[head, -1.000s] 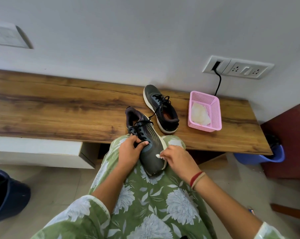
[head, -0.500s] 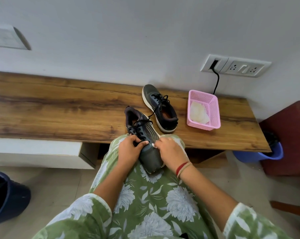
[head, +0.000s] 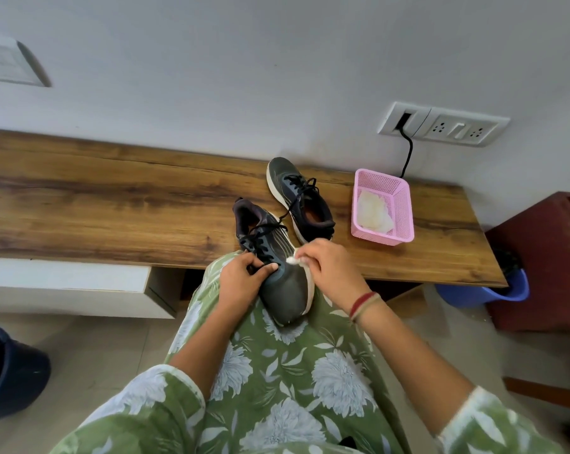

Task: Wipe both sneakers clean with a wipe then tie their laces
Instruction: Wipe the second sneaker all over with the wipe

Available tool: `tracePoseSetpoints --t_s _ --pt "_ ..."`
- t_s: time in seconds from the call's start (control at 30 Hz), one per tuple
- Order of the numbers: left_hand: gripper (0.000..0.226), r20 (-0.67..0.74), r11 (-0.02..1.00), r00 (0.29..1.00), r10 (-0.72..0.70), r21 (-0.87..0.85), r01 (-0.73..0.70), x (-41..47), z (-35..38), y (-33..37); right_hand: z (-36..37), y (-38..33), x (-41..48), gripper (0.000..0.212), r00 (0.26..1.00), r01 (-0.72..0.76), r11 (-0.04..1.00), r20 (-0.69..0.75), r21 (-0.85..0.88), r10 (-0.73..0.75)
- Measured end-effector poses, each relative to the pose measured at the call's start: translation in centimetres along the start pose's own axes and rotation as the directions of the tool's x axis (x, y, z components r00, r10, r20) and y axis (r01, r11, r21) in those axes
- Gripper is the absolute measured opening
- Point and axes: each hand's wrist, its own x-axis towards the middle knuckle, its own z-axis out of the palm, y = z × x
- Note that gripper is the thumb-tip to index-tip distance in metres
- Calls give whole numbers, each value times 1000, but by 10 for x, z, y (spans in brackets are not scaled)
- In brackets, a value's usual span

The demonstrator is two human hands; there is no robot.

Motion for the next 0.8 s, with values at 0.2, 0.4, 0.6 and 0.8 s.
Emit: tracePoseSetpoints --t_s 0.2,0.4,0.6,0.8 --pt "32 -5 1000 1000 2 20 -2 -1 0 1 40 10 -2 23 993 49 970 119 -237 -21" --pt "29 6 1000 1000 12 20 -12 -2 1 3 45 -3 -49 13 982 174 949 117 -263 -148" --pt "31 14 1000 1000 7 2 -7 1 -1 0 8 -17 -20 21 988 18 998 154 66 -28" --pt "29 13 1000 1000 6 26 -6 0 0 1 41 -2 14 24 991 -55 965 106 -257 85"
